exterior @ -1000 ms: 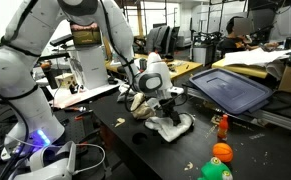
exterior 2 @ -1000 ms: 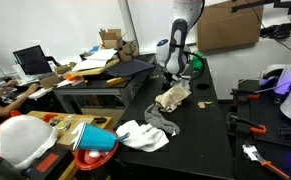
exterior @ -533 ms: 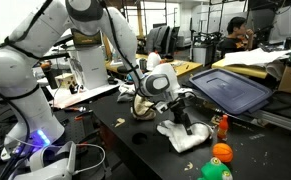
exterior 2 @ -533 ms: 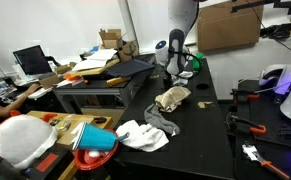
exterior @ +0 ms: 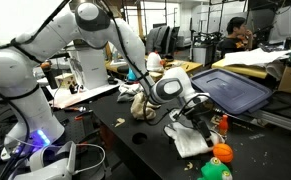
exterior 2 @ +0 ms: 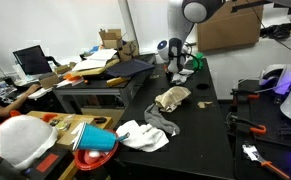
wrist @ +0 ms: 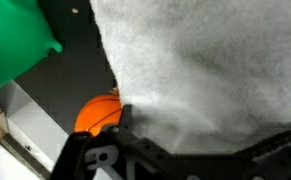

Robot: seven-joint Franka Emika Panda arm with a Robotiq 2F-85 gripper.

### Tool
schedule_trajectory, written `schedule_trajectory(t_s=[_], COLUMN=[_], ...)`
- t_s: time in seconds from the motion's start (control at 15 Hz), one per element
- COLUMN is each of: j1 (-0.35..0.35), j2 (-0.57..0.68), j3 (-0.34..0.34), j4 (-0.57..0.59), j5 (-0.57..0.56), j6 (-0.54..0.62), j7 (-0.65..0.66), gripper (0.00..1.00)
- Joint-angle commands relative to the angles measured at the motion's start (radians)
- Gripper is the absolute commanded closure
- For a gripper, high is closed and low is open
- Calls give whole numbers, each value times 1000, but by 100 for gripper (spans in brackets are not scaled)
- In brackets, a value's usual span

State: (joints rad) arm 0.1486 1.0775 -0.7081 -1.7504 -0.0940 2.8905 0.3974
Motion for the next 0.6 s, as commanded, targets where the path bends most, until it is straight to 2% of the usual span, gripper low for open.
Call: schedule_trajectory(t_s=[0.0,0.27,0.53], j1=[-14,-11,6], j2=[192,228,165], j3=[-27,-62,-79], j4=[108,129,55], j5=[24,27,28], j6=[-54,-57,28], j7=[72,113,109], gripper=[0,0,0])
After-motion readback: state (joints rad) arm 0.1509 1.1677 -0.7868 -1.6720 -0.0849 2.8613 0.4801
